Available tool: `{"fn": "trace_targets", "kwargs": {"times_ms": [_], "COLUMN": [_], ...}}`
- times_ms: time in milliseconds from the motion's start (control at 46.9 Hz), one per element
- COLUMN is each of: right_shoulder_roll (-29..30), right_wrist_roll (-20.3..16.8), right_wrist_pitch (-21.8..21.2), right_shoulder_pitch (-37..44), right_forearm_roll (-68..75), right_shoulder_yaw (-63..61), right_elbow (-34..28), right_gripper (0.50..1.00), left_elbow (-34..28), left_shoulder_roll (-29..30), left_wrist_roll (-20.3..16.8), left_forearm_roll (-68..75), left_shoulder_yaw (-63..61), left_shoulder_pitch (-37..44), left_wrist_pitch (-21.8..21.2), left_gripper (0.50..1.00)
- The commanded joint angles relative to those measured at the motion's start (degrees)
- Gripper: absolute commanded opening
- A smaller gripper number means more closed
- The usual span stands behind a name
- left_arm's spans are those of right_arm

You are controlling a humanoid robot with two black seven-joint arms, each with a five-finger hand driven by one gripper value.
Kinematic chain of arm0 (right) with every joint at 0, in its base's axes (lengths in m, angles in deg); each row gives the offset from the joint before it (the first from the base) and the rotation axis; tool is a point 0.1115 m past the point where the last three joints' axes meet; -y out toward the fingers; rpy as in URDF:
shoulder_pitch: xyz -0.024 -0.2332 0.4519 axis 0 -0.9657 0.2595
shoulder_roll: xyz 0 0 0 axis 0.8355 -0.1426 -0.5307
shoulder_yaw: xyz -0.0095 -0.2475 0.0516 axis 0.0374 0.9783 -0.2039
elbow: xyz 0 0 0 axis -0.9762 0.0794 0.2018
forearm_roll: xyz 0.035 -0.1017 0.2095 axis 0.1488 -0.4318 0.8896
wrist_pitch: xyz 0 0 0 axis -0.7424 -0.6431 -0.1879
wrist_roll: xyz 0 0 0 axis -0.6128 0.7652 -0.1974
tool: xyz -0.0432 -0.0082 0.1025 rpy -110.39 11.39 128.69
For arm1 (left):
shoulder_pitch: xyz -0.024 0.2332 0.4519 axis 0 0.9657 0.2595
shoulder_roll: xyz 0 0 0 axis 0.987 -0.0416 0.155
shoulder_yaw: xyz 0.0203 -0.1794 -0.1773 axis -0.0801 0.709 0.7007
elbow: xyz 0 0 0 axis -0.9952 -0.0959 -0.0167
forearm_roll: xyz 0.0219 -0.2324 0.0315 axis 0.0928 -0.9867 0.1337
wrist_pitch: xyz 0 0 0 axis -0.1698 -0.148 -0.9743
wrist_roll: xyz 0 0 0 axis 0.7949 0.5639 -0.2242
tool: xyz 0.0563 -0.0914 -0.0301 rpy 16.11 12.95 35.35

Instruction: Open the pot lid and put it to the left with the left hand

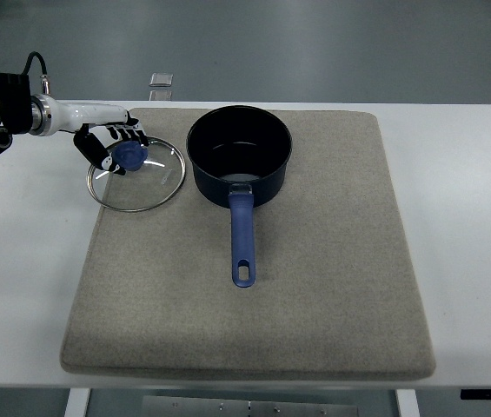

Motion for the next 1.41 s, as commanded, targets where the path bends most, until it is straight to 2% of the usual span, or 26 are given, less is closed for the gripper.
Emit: {"fn": "trace_targets", "kwargs": {"times_ms": [0,64,192,426,576,789,1194,1386], "right_shoulder_roll": [0.00,0.00,0.00,0.00,0.00,0.00,0.00,0.00], "right_wrist_roll": [0.00,0.00,0.00,0.00,0.00,0.00,0.00,0.00], "right_wrist_pitch": [-0.04,0.04,-0.04,0.05,0.05,-0.04,0.05,0.05], "right_shoulder_pitch": [0.01,0.01,-0.08,0.00,0.01,0.01,0.01,0.01], "right_forearm_roll": [0.00,0.00,0.00,0.00,0.00,0.00,0.00,0.00], "right_shoulder_yaw": [0.00,0.00,0.00,0.00,0.00,0.00,0.00,0.00], "right_elbow": [0.05,0.05,-0.04,0.05,0.05,-0.04,0.05,-0.04], "right_gripper": [0.917,0.917,0.917,0.917,0.917,0.917,0.917,0.917], "left_elbow": [0.01,0.10,0.27,-0.69,-4.91,-9.65,-10.19,-10.27], "left_shoulder_roll": [0.00,0.08,0.88,2.54,2.20,1.58,-0.88,-1.76], "left_wrist_roll": [0.06,0.06,-0.03,0.06,-0.03,-0.03,-0.03,0.06], "left_forearm_roll": [-0.12,-0.21,-0.91,-19.53,-30.70,-38.44,-66.82,-75.97], "left_shoulder_yaw": [0.00,0.09,0.70,0.62,0.44,0.79,0.88,0.88], "left_shoulder_pitch": [0.00,0.00,-0.08,-0.35,-0.79,-0.08,1.23,2.99], "left_wrist_pitch": [0.02,0.02,-0.24,-0.60,-0.60,-0.60,-0.07,0.02], "left_gripper": [0.891,0.955,0.990,0.990,0.990,0.990,0.990,0.990]}}
